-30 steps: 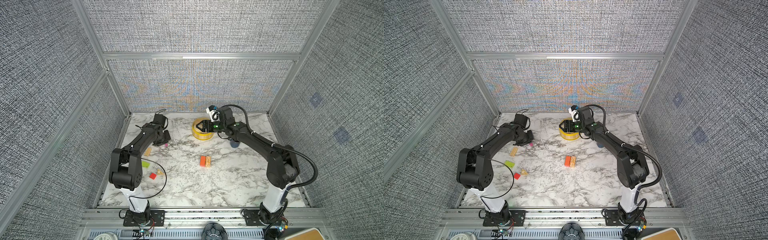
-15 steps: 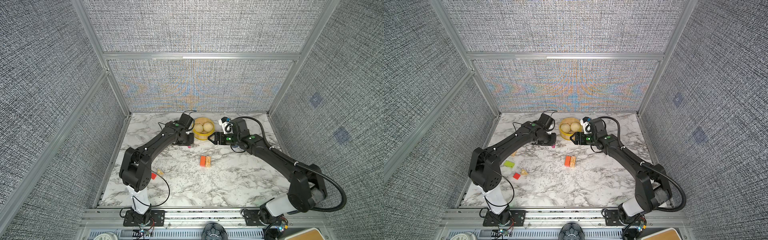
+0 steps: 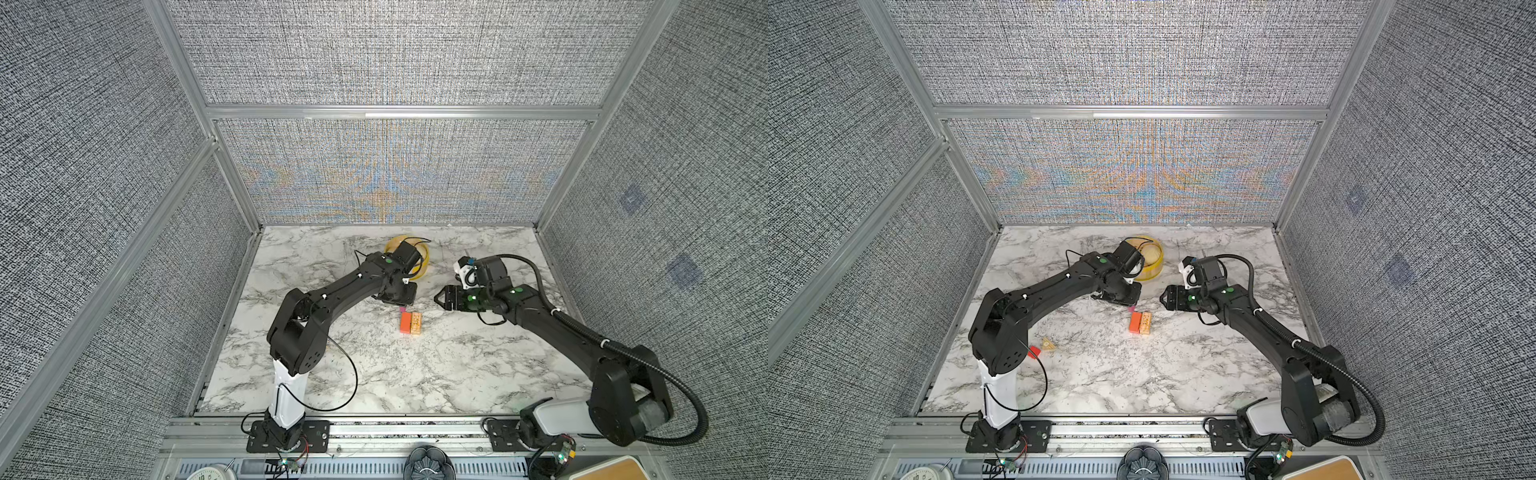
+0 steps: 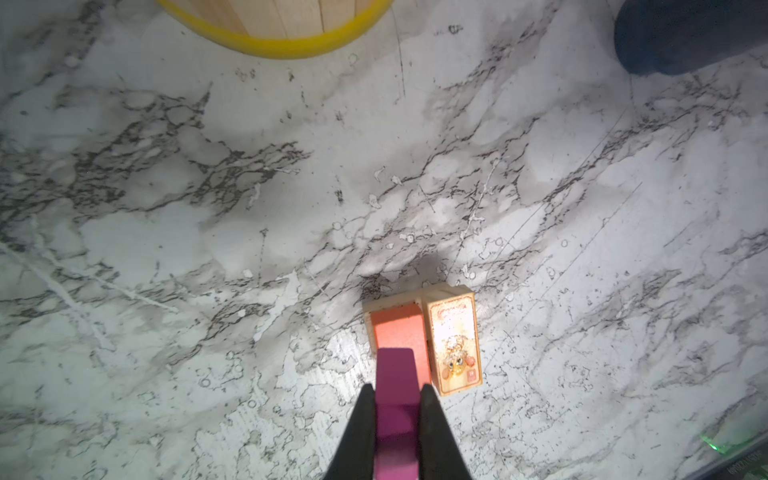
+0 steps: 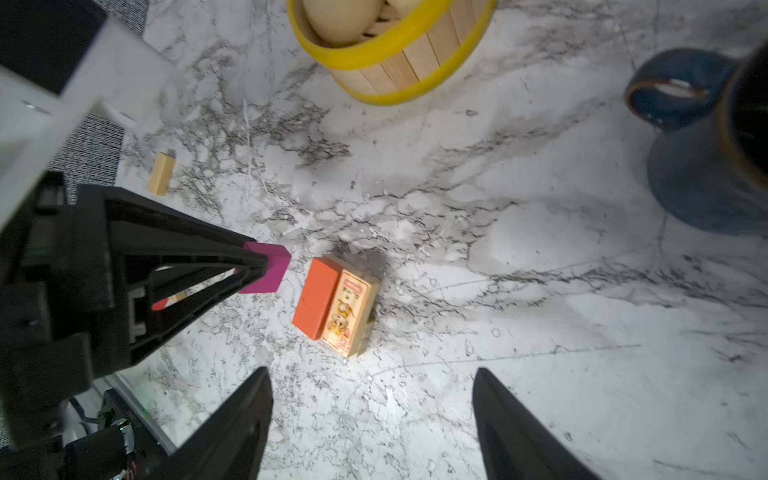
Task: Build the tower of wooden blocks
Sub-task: 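Carry the magenta block over the orange block with the left gripper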
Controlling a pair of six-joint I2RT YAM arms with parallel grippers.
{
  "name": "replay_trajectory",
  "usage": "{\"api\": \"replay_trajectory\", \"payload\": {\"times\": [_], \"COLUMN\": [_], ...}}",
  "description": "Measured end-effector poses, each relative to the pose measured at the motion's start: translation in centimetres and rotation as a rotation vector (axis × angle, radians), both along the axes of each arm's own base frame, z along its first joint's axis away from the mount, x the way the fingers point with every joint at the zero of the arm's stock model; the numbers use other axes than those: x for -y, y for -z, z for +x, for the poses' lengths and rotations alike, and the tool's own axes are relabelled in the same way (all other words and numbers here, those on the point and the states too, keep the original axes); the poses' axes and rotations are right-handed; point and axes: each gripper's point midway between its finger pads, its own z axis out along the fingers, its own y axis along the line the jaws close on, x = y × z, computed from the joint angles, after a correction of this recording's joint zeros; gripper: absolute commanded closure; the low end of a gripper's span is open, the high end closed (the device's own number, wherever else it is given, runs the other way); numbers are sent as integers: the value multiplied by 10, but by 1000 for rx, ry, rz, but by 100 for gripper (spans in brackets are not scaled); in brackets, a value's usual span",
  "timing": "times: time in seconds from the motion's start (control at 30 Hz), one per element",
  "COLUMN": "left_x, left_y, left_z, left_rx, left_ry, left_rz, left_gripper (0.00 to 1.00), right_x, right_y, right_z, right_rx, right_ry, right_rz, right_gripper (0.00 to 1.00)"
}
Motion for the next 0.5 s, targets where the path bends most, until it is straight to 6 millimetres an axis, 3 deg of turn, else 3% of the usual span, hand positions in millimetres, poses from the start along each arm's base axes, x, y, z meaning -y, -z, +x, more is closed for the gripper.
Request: {"api": "replay_trajectory", "payload": {"times": [0.5], "left_x": [-3], "left_y": [33], "left_z": [-25], "left_rx": [-62], "left_ry": [-66], "left_rz": [79], "left_gripper": [92], "right_x": [10], "right_y": [7], "right_z": [0], "right_rx": [3], "right_ry": [26], "right_rz": [-22], "right_gripper": [22]}}
